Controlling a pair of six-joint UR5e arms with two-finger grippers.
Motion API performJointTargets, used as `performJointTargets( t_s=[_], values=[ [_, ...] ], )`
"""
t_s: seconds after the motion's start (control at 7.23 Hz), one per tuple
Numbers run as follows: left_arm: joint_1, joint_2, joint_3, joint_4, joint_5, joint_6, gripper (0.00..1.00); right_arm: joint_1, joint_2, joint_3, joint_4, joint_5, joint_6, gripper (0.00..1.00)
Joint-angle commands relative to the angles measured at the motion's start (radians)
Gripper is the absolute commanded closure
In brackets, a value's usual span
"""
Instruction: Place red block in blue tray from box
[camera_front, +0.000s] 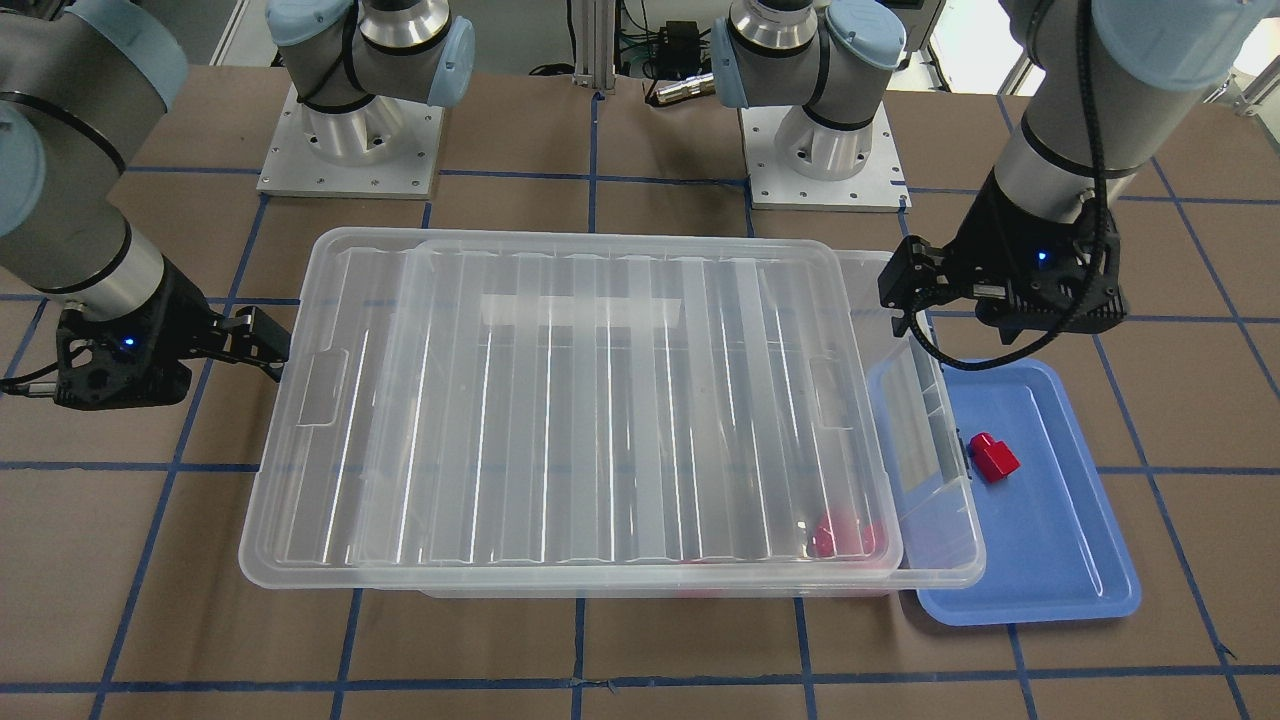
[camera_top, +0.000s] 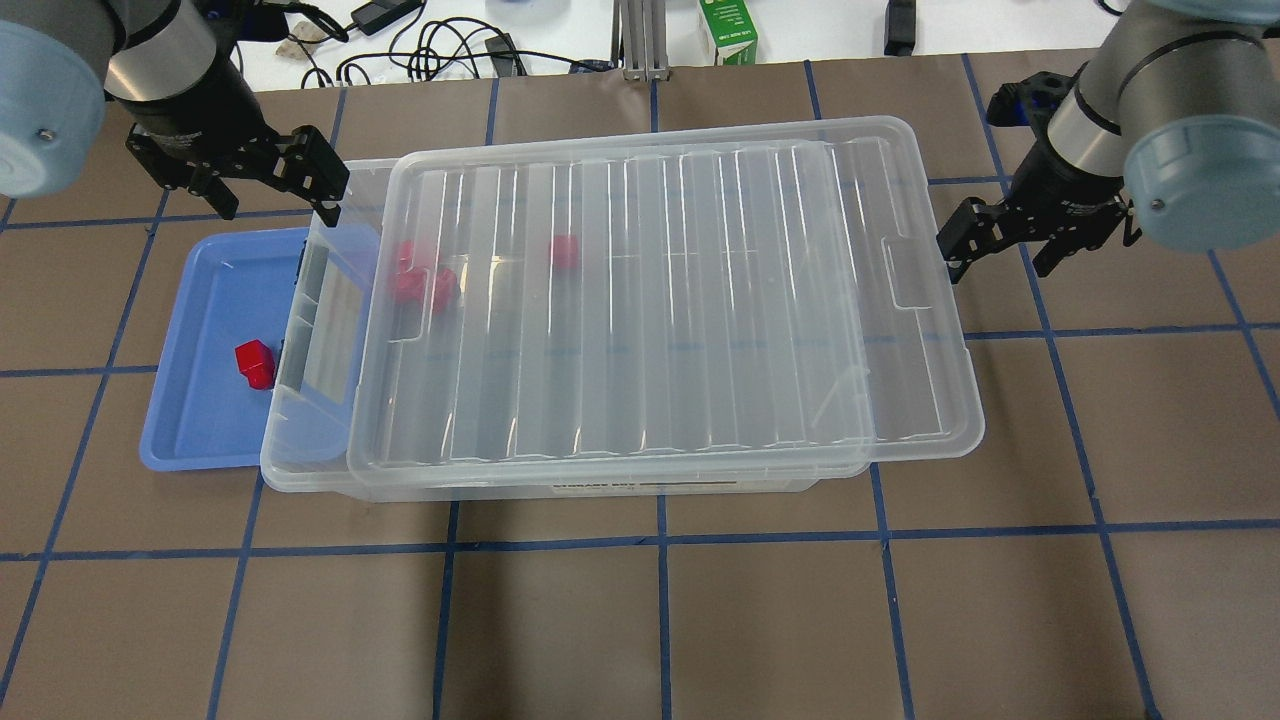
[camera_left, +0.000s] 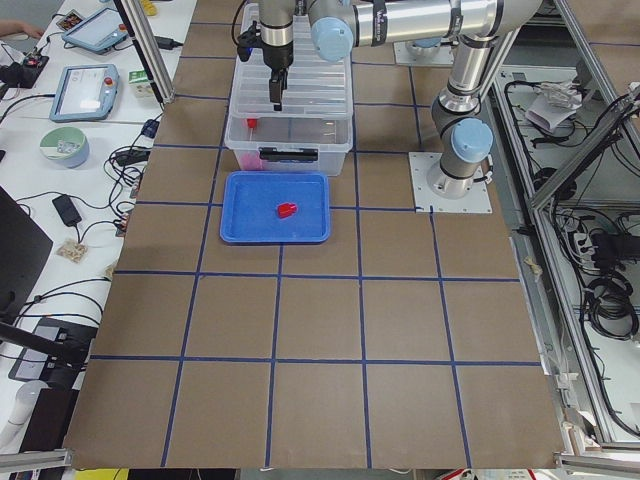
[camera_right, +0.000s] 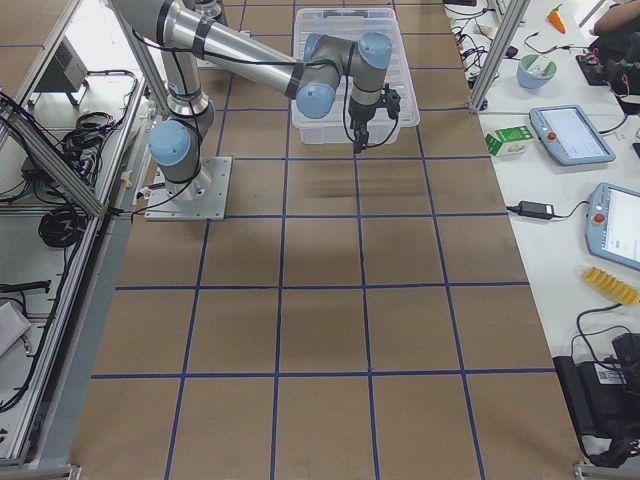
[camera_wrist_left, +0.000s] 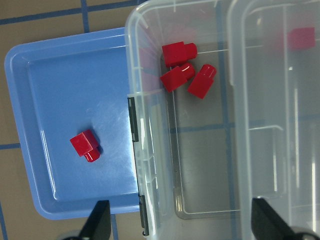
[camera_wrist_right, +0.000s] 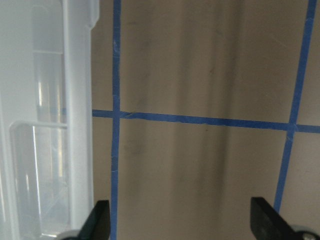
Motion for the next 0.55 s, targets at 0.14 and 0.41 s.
performJointTargets(
  t_s=[0.14,0.41],
  values=[
    [-0.087,0.03,0.0,-0.032,-0.006,-0.088,0.0,0.084,0.0,0.0,-0.002,0.001,0.079,0.0],
    [-0.084,0.041,0.019,-0.06,-0.013,-0.088,0.0,0.107,0.006,0.0,-0.007,-0.001,0.09,0.0]
  ],
)
